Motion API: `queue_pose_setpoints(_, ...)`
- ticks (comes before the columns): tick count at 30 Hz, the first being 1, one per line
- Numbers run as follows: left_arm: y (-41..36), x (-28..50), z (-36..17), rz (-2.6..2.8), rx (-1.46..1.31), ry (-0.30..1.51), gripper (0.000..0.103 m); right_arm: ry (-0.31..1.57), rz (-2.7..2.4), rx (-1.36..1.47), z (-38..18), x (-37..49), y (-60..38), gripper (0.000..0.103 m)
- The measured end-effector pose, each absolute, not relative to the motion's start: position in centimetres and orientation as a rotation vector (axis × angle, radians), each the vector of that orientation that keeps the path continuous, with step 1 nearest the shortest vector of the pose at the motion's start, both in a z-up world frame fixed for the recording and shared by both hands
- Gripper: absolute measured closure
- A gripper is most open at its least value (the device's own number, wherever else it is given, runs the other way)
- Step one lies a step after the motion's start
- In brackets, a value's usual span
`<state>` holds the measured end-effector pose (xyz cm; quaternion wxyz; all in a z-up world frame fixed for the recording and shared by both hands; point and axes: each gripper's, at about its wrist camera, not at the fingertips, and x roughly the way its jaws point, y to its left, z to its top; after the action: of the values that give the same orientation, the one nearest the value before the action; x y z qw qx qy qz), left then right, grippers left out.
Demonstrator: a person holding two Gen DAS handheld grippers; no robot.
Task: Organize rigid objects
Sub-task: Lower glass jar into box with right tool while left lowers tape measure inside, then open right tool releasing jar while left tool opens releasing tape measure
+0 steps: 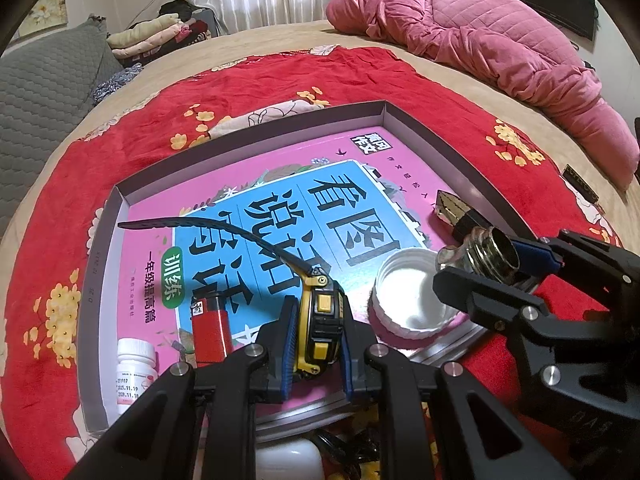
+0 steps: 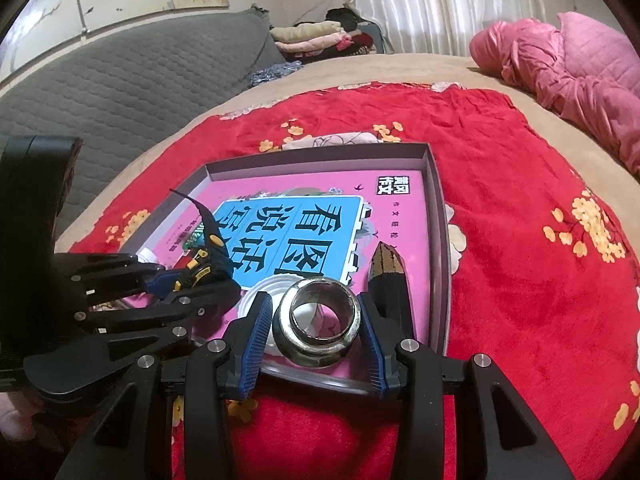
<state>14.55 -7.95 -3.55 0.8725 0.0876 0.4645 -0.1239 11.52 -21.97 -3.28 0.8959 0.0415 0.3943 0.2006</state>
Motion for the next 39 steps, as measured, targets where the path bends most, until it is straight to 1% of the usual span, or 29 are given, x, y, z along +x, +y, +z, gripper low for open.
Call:
queue_pose_setpoints(7, -8.0, 14.6, -3.6, -0.259, 0.184, 0.976, 0.084, 0.809, 0.422, 0.092, -3.0, 11.4, -22.0, 0.058)
queue_pose_setpoints(11, -7.8, 14.7, -3.6, -0.258, 0.170, 0.986, 0.084, 0.792, 0.430, 0.097, -2.6, 11.3, -22.0, 0.054)
queue_pose_setpoints(18, -7.6, 15.0, -3.6, -0.268, 0.142, 1.005, 0.084, 0.763, 0.426, 0.100, -2.0, 11.0, -22.2, 0.053)
queue_pose_setpoints(21, -7.4, 15.2, -3.7, -0.280, 0.114, 1.031, 0.081, 0.751, 0.424, 0.106, -1.8, 10.9, -22.3, 0.053)
queue_pose_setpoints(26, -6.8, 15.4, -3.4, -0.301, 0.036, 1.055, 0.081, 0.746, 0.414, 0.117, -1.6, 11.0, -22.6, 0.052)
queue_pose_setpoints(31, -6.4, 15.3, -2.9, -0.328, -0.030, 1.036, 0.080, 0.746, 0.407, 0.124, -1.6, 11.1, -22.9, 0.051)
queue_pose_setpoints(34, -6.1, 15.3, -2.6, -0.328, -0.054, 1.024, 0.080, 0.743, 0.404, 0.125, -1.6, 11.1, -22.9, 0.048)
queue_pose_setpoints(35, -6.0, 15.4, -2.5, -0.327, -0.060, 1.023, 0.080, 0.742, 0.405, 0.125, -1.6, 11.1, -22.9, 0.046)
queue_pose_setpoints(37, -5.8, 15.4, -2.3, -0.321, -0.067, 1.019, 0.078, 0.741, 0.404, 0.125, -1.6, 11.1, -22.9, 0.046)
queue_pose_setpoints(39, -5.7, 15.3, -2.2, -0.316, -0.068, 1.014, 0.074, 0.741, 0.404, 0.126, -1.6, 11.0, -23.0, 0.046)
